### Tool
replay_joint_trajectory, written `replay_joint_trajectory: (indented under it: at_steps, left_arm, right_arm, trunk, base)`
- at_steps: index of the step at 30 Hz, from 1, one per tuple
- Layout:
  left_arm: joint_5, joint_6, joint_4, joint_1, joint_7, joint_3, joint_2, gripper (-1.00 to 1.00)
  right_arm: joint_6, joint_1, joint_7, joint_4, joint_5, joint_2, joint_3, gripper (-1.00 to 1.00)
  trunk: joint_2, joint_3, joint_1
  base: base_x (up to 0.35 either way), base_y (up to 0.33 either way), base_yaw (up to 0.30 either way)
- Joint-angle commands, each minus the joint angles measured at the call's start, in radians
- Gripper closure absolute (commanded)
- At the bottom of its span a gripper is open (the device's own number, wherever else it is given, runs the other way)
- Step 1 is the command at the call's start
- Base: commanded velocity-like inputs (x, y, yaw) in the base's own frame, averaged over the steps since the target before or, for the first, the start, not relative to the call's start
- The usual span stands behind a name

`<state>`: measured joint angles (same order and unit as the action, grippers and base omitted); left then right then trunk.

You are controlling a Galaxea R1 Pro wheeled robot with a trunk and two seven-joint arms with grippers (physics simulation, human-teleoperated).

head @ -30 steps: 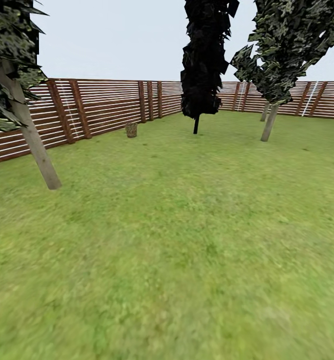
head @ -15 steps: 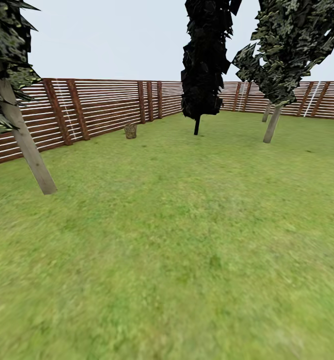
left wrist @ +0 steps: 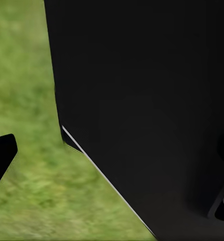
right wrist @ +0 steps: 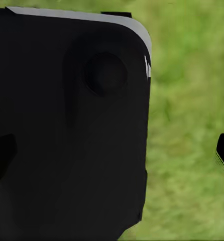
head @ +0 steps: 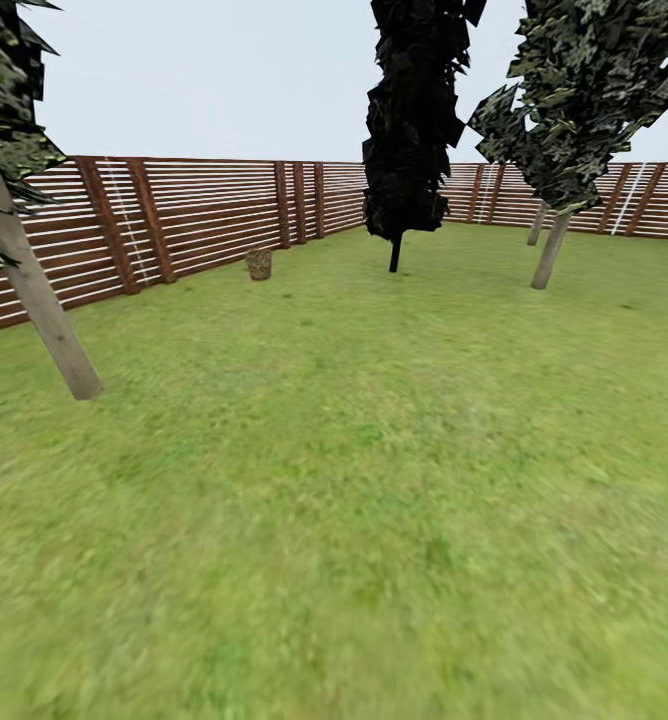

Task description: Take the three Easter eggs out of the wicker basket on the lawn in the garden, then place them on the lawn next to a single tree (choose any tree) so that all three eggs are next to the same tree and none are left in the basket.

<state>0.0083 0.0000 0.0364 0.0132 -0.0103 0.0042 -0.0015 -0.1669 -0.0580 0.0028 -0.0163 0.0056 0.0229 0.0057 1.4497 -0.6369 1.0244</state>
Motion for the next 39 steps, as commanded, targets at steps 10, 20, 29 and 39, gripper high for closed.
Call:
replay_joint_trajectory:
  at_steps: [10,20,29,39]
  left_arm:
    - [0.001,0.0,0.002,0.001,-0.002,0.0,0.0,-1.0]
    - [0.001,0.0,0.002,0.001,-0.002,0.0,0.0,-1.0]
    - [0.001,-0.001,0.002,0.001,-0.002,0.0,0.0,-1.0]
    - [0.001,-0.002,0.002,0.001,-0.002,0.0,0.0,-1.0]
  right_arm:
    - [-0.003,0.0,0.0,0.002,0.001,-0.001,0.0,-1.0]
    - [-0.001,0.0,0.0,0.002,-0.001,-0.001,0.0,-1.0]
    - [-0.003,-0.001,0.0,0.002,0.0,-0.001,0.0,-1.0]
    - [-0.003,-0.001,0.0,0.002,0.001,0.0,0.0,-1.0]
  trunk:
    - [0.0,-0.001,0.001]
    - [0.0,-0.001,0.001]
    - [0.0,-0.001,0.001]
    - [0.0,-0.001,0.001]
  base:
    - [0.341,0.0,0.0]
    - [0.341,0.0,0.0]
    - [0.341,0.0,0.0]
    - [0.341,0.0,0.0]
